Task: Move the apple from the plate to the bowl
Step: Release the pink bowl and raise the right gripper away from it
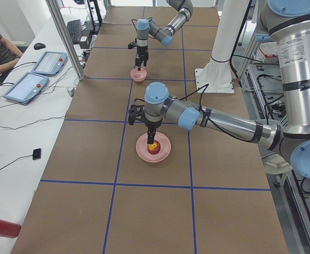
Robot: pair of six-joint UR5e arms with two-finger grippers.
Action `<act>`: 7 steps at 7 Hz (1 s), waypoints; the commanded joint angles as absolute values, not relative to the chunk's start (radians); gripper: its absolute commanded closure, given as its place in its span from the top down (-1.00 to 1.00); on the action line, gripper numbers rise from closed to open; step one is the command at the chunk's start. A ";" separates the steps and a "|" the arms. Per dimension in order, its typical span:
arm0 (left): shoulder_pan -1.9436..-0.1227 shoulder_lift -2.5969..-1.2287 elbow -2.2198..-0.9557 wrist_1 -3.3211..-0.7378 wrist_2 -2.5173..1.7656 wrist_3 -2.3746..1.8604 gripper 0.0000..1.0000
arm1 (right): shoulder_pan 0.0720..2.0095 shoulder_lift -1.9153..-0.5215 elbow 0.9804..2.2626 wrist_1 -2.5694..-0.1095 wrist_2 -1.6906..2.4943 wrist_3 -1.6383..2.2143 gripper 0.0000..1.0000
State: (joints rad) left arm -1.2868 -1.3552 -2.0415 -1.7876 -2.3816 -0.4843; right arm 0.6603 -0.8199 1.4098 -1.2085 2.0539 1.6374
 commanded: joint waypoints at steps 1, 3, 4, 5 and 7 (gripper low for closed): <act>-1.127 -1.391 -2.023 -1.790 -2.220 -0.634 0.96 | 0.791 -1.046 1.658 -1.210 2.181 1.532 1.00; -1.029 -1.394 -1.994 -1.795 -2.145 -0.676 0.96 | 0.950 -1.309 1.782 -1.204 2.323 1.193 1.00; -1.026 -1.397 -1.967 -1.819 -2.145 -0.678 0.96 | 0.956 -1.342 1.782 -1.203 2.321 1.146 1.00; -1.023 -1.400 -1.900 -1.932 -2.157 -0.692 0.96 | 0.954 -1.345 1.776 -1.203 2.315 1.144 1.00; -0.968 -1.428 -1.768 -2.154 -2.157 -0.847 0.96 | 0.950 -1.342 1.766 -1.203 2.310 1.144 1.00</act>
State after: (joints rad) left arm -0.9991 -1.4067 -1.8408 -2.0331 -2.1557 -0.7614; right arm 0.9498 -1.3402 1.7704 -1.2028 2.3123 1.1482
